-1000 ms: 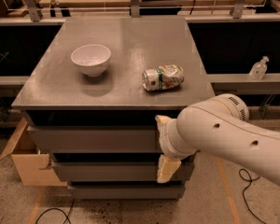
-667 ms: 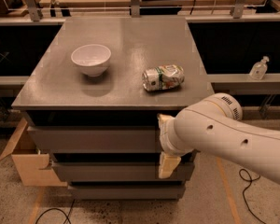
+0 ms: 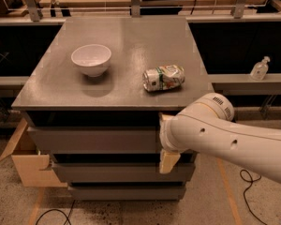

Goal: Open top drawer

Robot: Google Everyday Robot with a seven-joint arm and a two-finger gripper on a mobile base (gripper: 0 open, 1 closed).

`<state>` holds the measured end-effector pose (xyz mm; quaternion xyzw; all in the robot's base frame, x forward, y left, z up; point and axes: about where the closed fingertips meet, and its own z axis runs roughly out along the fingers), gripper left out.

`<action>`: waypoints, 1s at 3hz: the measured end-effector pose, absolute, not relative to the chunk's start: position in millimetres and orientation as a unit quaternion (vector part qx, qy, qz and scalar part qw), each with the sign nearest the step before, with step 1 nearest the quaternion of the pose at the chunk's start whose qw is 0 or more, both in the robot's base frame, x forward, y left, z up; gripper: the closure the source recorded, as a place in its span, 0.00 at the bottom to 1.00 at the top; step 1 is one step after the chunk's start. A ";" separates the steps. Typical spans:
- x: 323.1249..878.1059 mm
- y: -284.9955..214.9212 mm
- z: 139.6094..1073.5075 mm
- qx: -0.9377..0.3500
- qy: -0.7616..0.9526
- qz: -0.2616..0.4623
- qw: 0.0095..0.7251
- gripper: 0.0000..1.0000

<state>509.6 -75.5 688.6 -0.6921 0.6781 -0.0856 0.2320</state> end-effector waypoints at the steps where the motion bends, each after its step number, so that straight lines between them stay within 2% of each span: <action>1: 522.9 -79.4 677.0 -0.689 0.683 -0.096 0.221 0.00; 3: 543.1 -85.8 649.7 -0.684 0.694 -0.085 0.210 0.00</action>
Offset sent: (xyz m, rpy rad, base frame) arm 0.0395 -0.0138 -0.0460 -0.0357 0.0412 -0.0542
